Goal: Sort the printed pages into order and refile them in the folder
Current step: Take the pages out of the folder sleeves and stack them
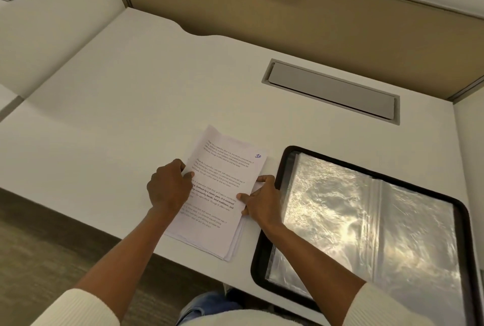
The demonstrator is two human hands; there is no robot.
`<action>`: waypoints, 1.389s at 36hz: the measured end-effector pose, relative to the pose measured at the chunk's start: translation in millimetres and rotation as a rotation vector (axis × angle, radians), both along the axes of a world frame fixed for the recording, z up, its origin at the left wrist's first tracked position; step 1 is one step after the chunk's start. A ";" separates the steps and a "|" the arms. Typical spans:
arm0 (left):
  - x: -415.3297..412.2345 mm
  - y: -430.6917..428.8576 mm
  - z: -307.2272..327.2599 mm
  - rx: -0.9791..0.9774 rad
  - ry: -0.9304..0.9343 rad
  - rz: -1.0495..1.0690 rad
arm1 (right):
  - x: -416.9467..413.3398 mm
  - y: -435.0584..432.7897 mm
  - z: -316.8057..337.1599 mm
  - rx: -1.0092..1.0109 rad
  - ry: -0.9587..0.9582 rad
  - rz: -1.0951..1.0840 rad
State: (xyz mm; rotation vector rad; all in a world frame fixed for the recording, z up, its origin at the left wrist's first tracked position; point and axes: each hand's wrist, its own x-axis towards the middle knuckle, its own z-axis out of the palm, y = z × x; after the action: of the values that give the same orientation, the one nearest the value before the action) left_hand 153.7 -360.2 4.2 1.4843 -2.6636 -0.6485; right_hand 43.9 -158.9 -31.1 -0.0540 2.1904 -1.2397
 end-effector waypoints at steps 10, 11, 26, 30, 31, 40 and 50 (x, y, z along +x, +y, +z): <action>-1.9 3.9 -6.6 -0.157 -0.094 -0.079 | -4.3 -2.5 -8.9 0.062 0.070 0.053; -3.5 4.5 -7.2 -0.179 -0.120 -0.096 | -4.8 -1.4 -9.8 0.054 0.063 0.046; -58.5 135.1 13.8 0.088 0.180 -0.254 | -6.1 121.8 23.9 0.033 0.394 0.015; -79.3 185.0 13.6 0.232 0.191 -0.333 | -11.7 177.0 25.5 0.151 0.585 0.003; -83.5 195.4 12.1 0.258 0.188 -0.351 | -13.7 190.6 26.7 0.182 0.629 0.006; -108.0 250.5 4.8 0.189 -0.009 -0.407 | -58.0 290.6 7.3 0.506 0.736 0.142; -125.7 271.1 5.4 0.177 -0.139 -0.244 | -71.7 342.5 -12.2 0.761 0.703 0.415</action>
State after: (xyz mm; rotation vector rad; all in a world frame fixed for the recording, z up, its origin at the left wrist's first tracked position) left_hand 28.0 -89.1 9.6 1.2940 -2.9962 -0.8443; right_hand -27.9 183.6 -43.3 -0.6744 2.8948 -0.0940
